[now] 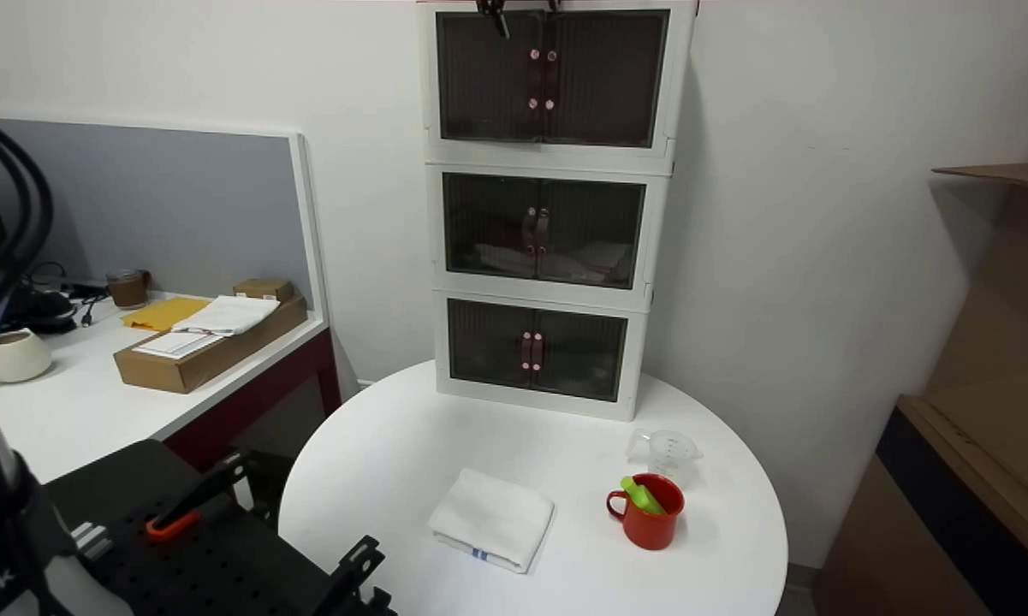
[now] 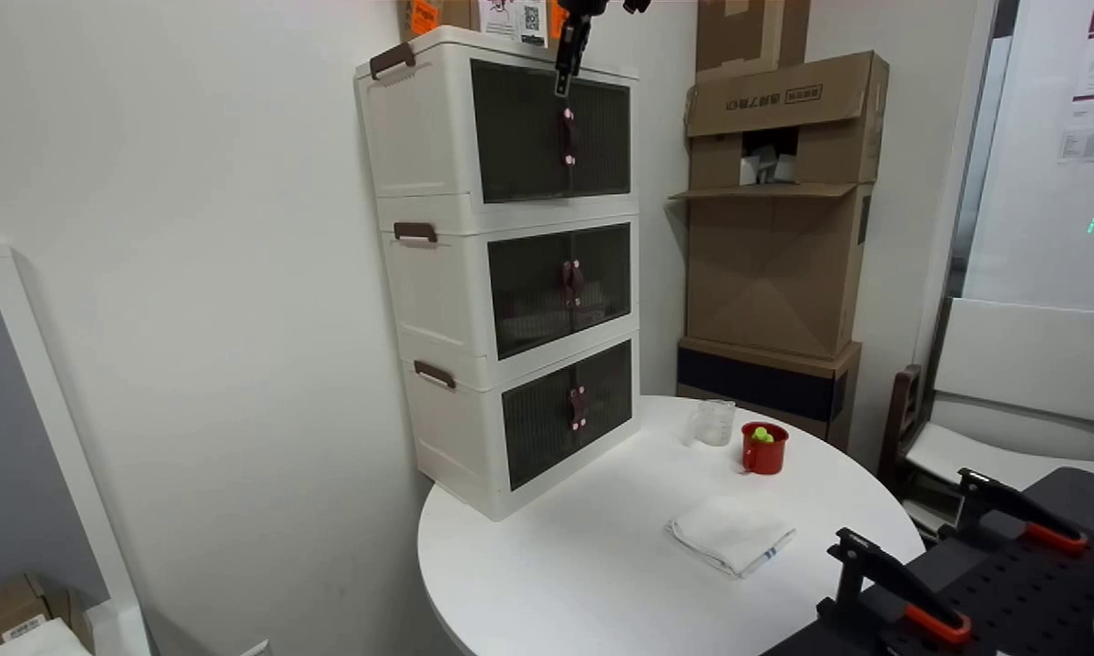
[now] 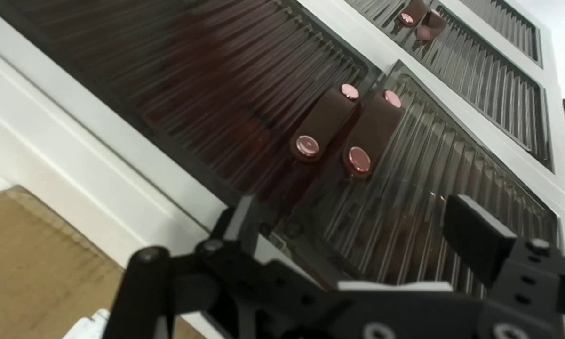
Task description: Open the doors to the compartment
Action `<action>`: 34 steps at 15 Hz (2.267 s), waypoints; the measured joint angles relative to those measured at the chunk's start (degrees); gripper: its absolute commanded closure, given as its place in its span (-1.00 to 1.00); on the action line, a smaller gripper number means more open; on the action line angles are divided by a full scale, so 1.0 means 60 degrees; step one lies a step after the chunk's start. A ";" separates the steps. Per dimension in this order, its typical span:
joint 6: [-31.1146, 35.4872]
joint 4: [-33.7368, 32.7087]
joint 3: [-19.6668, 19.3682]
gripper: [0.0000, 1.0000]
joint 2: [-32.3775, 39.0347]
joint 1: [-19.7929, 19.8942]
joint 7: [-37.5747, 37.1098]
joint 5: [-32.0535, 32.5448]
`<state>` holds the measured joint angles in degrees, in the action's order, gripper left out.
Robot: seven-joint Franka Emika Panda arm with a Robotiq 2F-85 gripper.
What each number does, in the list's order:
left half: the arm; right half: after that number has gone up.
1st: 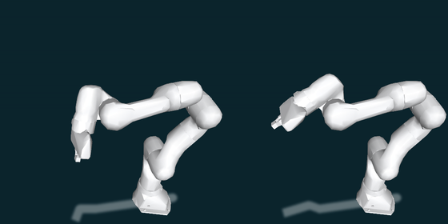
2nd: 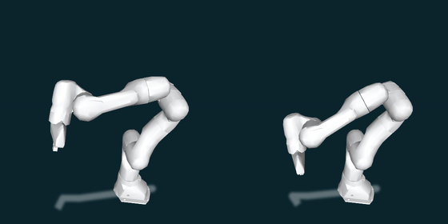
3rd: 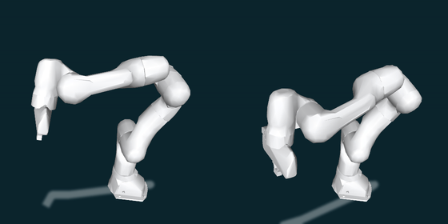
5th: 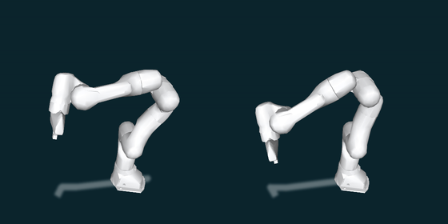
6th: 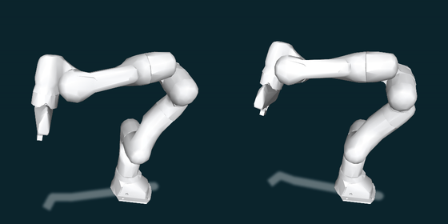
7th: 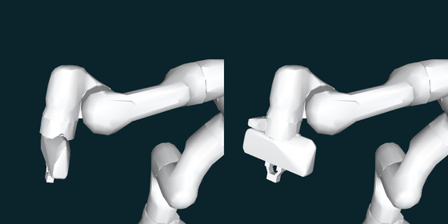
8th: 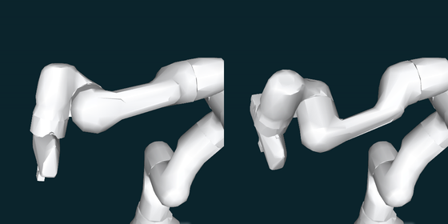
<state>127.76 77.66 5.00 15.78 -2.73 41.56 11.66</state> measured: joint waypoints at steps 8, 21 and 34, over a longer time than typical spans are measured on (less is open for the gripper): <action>-0.0136 0.0076 0.0249 -1.00 0.0063 -0.0001 0.0371 -0.0111; -0.0668 0.0583 0.0448 -1.00 -0.0266 -0.1414 -0.3951 0.2568; -0.4507 0.0294 0.0554 -1.00 -0.0294 -0.2714 -0.9007 0.4077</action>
<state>100.71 79.42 8.32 14.02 -19.01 -12.48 36.12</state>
